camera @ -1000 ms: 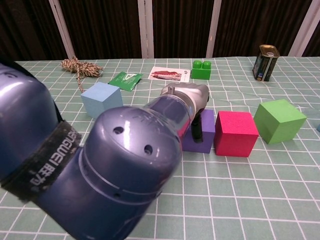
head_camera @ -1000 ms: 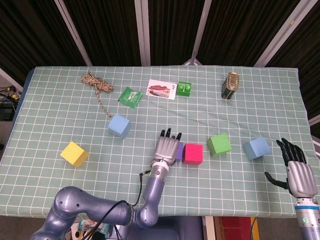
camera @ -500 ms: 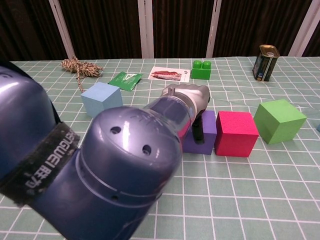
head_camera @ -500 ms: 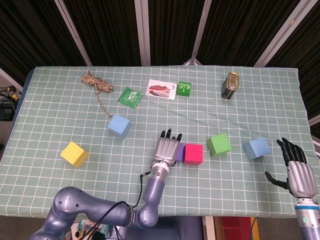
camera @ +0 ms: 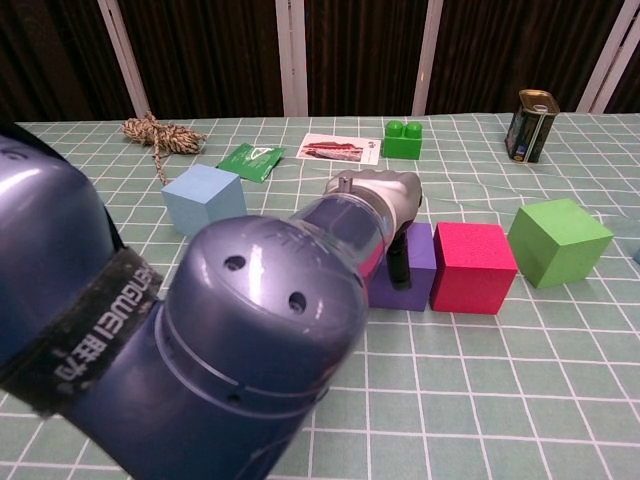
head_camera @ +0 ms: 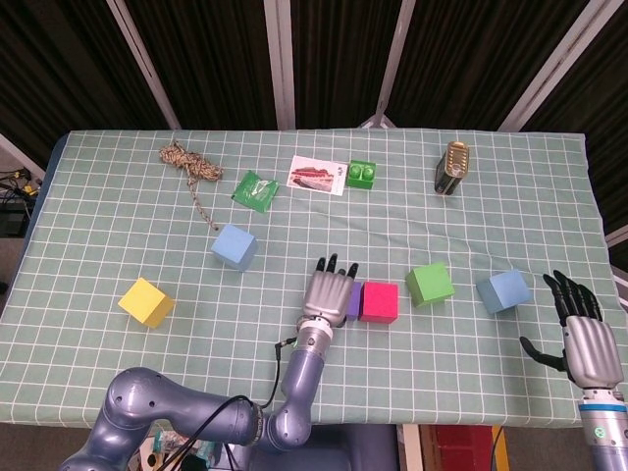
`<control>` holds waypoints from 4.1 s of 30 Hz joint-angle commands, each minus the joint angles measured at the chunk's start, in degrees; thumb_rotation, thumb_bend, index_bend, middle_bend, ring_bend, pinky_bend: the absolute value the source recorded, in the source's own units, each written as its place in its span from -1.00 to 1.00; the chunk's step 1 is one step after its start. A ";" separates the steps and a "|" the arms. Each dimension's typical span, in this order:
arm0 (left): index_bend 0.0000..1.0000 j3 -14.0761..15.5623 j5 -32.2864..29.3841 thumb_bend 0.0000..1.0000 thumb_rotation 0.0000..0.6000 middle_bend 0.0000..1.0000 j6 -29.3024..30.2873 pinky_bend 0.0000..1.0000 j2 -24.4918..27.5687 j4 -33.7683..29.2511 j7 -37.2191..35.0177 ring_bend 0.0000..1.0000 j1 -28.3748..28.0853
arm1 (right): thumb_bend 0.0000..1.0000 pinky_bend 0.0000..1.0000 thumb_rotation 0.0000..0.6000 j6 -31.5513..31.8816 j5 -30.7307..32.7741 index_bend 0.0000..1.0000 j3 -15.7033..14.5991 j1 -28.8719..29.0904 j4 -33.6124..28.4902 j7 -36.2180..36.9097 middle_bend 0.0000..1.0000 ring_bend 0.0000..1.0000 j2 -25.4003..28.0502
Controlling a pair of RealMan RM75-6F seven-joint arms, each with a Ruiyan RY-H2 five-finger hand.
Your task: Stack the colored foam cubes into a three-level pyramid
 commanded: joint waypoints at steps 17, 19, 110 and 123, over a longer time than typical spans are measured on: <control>-0.91 -0.14 1.22 -0.71 1.00 -0.86 -1.24 -0.86 -0.41 -0.06 -1.86 -1.00 0.84 | -0.50 -1.00 1.00 0.05 -0.15 -1.00 -0.05 -0.02 0.05 0.10 -1.00 -1.00 0.05; -0.95 -0.01 1.35 -0.74 1.00 -0.89 -1.30 -0.87 -0.19 -0.34 -2.04 -1.00 1.13 | -0.50 -1.00 1.00 0.07 -0.14 -1.00 -0.05 -0.05 0.07 0.14 -1.00 -1.00 0.06; -1.00 2.64 9.87 -0.37 1.00 -0.88 -6.72 -0.90 -0.52 1.49 -13.65 -1.00 6.35 | -0.50 -1.00 1.00 0.20 -0.43 -1.00 -0.18 -0.15 0.10 0.69 -1.00 -1.00 0.18; -1.00 3.65 10.95 -0.37 1.00 -0.88 -4.46 -0.92 4.25 -5.25 -13.22 -1.00 9.34 | -0.50 -1.00 1.00 0.45 -0.63 -1.00 -0.16 -0.20 0.18 0.61 -1.00 -1.00 0.17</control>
